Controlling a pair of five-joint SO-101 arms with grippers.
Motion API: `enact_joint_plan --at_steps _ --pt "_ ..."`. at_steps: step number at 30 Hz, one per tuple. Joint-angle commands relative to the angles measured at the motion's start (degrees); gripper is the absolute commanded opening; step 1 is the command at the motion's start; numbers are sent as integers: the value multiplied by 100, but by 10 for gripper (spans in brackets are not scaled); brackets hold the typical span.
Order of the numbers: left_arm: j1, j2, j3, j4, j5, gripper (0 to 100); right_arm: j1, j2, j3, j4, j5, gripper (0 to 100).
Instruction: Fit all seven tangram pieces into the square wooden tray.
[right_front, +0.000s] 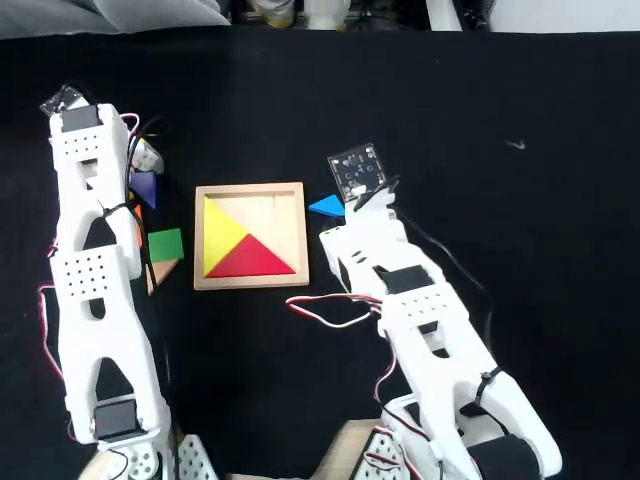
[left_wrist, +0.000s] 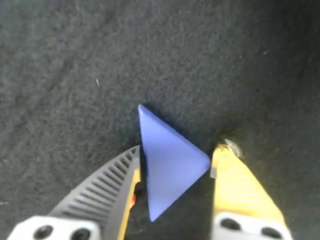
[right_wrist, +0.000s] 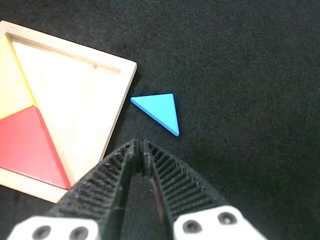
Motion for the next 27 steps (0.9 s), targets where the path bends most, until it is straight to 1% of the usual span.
enact_joint_plan --at_steps 1,8,13,18,22,27 --pt "-48 -9 -602 273 -9 220 53 -31 -4 -97 70 11" --pt "-4 9 -1112 730 -18 220 53 -31 -4 -97 70 11" --pt "48 79 -1068 686 -26 225 53 -31 -4 -97 70 11" --pt "40 325 -1130 686 -316 226 53 -31 -4 -97 70 11" --pt "4 475 -1130 527 -316 223 53 -31 -4 -97 70 11" --pt "31 501 -1130 545 -308 220 53 -31 -4 -97 70 11"
